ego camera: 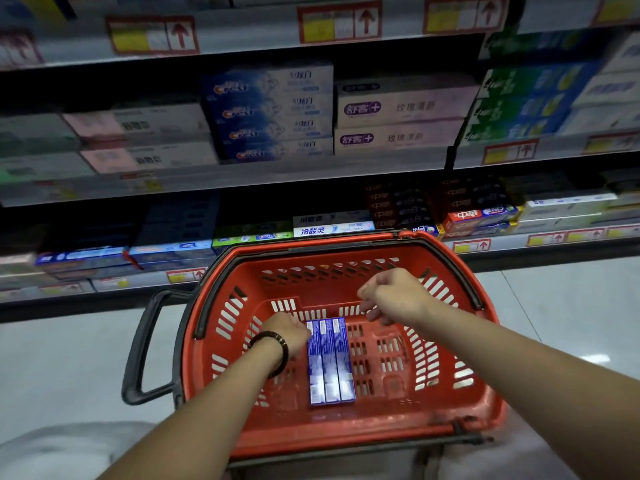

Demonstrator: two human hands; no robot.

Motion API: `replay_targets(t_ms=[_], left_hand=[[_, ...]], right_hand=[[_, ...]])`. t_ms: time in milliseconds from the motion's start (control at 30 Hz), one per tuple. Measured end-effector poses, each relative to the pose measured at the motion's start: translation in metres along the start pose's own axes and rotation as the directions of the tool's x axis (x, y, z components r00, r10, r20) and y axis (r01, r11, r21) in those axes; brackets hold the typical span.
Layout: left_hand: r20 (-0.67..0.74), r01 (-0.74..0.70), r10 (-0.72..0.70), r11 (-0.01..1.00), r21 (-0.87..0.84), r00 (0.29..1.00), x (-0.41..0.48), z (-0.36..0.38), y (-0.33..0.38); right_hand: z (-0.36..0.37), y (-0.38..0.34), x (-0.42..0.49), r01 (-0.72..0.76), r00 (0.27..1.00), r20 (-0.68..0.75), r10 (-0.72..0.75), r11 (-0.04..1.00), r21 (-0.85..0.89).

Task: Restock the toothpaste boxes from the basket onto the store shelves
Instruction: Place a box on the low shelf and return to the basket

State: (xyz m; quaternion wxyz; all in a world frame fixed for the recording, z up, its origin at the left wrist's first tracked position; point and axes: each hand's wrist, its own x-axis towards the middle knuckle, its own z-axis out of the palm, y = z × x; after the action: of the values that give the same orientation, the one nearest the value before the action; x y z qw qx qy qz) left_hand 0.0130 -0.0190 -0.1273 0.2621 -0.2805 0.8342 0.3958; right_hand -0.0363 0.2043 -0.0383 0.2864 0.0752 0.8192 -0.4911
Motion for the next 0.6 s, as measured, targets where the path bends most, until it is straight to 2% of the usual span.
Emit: replay_targets(t_ms=[233, 367, 600], left_hand=[[0.022, 0.091, -0.090, 0.995, -0.035, 0.996, 0.014, 0.026, -0.015], [0.024, 0.084, -0.084, 0.996, 0.017, 0.996, 0.029, 0.037, -0.020], [0.041, 0.193, -0.199, 0.975, 0.107, 0.979, 0.053, 0.059, -0.026]], right_hand=[[0.003, -0.001, 0.003, -0.003, 1.000, 0.030, 0.003, 1.000, 0.005], [0.003, -0.006, 0.002, -0.002, 0.998, 0.058, 0.002, 1.000, 0.002], [0.000, -0.011, 0.001, -0.029, 0.995, 0.095, 0.028, 1.000, 0.004]])
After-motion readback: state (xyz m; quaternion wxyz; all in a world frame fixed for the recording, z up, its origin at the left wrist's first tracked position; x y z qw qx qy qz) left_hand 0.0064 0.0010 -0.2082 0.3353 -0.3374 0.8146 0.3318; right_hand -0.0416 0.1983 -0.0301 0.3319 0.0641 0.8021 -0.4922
